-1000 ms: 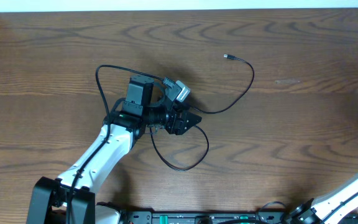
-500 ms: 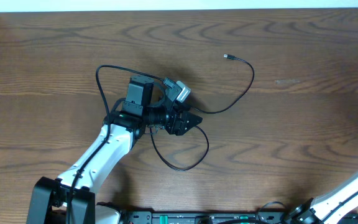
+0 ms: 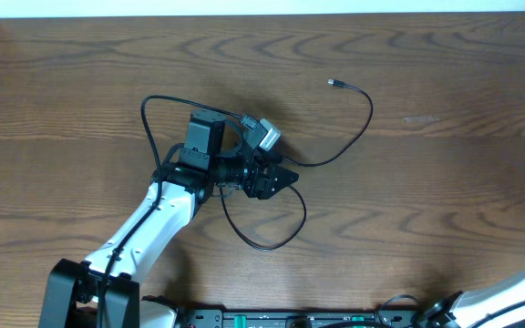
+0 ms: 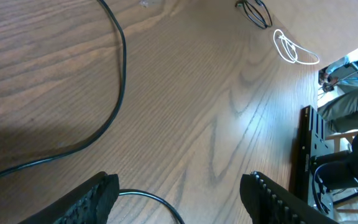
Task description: Untangle cables
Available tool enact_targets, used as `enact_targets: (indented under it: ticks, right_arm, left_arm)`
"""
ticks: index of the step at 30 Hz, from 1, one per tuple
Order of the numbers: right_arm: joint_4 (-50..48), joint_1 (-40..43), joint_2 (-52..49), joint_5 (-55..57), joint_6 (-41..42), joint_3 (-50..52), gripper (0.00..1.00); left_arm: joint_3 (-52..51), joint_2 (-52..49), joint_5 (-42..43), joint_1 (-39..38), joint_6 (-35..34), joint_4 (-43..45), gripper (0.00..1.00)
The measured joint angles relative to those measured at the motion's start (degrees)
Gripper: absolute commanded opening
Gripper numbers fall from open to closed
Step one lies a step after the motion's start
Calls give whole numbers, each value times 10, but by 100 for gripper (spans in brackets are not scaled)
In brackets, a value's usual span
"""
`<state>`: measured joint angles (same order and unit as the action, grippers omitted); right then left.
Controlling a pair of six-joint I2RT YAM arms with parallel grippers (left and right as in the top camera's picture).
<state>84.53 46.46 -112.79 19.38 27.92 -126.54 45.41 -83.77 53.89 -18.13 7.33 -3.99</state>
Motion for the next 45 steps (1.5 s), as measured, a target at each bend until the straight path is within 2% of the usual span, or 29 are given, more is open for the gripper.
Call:
enact_targets:
  ticks: [9,15,20,25,31,37,45]
  right_arm:
    - [49,-39,11,-66,-18,0,95]
    - [12,-99,31,-147,-97,0,95]
    - [1,-146,64,-244,-182,0,91]
    - [25,-186,75,-306,-234,0,89]
    - [49,-262,74,-379,-321,0,95]
    - [52,-351,75,-451,-429,8,96]
    - [29,-454,75,-471,-513,50,99]
  left_arm:
    - [0,25,0,0,-9,0,69]
    - [0,57,-25,0,-18,-13,69]
    - [0,86,-60,0,-26,-66,69]
    - [0,125,-126,0,-32,-116,69]
    - [0,178,-215,0,-54,-170,69]
    - [0,222,-323,0,-119,-233,69]
    - [0,277,-459,0,-207,-277,68]
